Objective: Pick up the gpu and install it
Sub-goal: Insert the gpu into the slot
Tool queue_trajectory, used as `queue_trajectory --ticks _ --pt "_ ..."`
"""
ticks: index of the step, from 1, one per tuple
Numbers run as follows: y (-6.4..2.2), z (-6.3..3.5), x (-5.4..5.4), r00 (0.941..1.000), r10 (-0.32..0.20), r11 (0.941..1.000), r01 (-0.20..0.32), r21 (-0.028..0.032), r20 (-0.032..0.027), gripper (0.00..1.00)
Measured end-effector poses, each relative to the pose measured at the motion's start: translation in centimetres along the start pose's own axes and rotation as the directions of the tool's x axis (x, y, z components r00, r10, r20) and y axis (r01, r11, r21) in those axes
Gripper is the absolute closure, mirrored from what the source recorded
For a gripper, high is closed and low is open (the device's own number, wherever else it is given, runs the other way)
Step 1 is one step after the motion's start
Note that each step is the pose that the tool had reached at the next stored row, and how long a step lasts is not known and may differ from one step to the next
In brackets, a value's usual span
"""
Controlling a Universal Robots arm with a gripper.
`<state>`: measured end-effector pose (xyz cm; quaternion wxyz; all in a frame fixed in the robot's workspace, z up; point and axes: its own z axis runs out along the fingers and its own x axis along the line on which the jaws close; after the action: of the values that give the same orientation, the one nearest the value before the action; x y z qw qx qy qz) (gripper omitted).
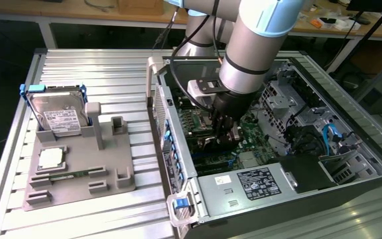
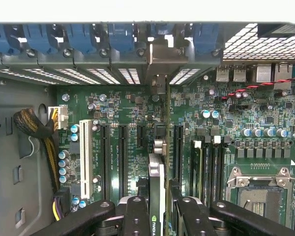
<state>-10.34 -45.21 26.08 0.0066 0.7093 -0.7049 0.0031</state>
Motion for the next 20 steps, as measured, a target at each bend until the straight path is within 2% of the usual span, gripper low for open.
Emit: queue_trajectory --ticks 13,20 --pt "0.05 0.01 -0.01 1.0 0.0 1.0 0.0 0.0009 0.0002 0.73" --pt "0.2 0.26 0.0 1.0 0.0 0.9999 0.0 0.0111 -0.0004 0.73"
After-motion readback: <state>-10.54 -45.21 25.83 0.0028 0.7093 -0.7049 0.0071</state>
